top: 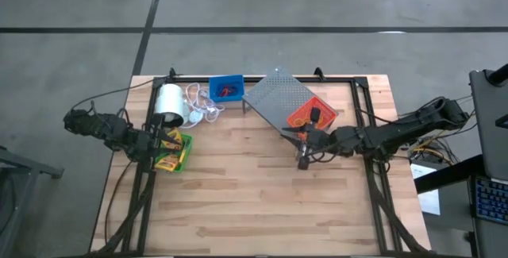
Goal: Pick & Place Office Desk Supplies
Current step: Put the green bin on the shelf
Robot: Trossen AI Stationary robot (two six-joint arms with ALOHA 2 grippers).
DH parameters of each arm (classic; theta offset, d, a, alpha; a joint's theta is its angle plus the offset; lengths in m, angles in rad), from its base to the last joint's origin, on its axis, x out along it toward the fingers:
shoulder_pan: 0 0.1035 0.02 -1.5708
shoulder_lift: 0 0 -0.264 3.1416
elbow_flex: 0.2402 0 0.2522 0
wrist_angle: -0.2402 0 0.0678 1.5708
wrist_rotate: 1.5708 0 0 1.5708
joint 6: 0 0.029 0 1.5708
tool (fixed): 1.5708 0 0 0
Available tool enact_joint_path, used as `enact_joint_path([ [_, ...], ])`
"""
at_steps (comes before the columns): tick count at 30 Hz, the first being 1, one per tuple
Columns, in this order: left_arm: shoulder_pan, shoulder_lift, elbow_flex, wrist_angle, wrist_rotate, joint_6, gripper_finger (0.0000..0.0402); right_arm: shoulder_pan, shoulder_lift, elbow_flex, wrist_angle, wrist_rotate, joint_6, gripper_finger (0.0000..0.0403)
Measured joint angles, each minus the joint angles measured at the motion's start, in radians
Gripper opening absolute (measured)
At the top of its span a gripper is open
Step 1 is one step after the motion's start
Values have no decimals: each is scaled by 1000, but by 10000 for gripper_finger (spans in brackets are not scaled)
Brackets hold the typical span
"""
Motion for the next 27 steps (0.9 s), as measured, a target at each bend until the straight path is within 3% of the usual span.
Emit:
enact_joint_path([
  [9,0,0,0,21,1,16,91,0,0,0,0,0,0,68],
  [16,0,36,11,247,26,-205,91,0,0,0,-1,0,0,75],
  [20,0,95,63,206,-75,-284,91,0,0,0,-8,0,0,81],
  [27,0,283,209,117,-96,-494,91,0,0,0,-8,0,0,84],
])
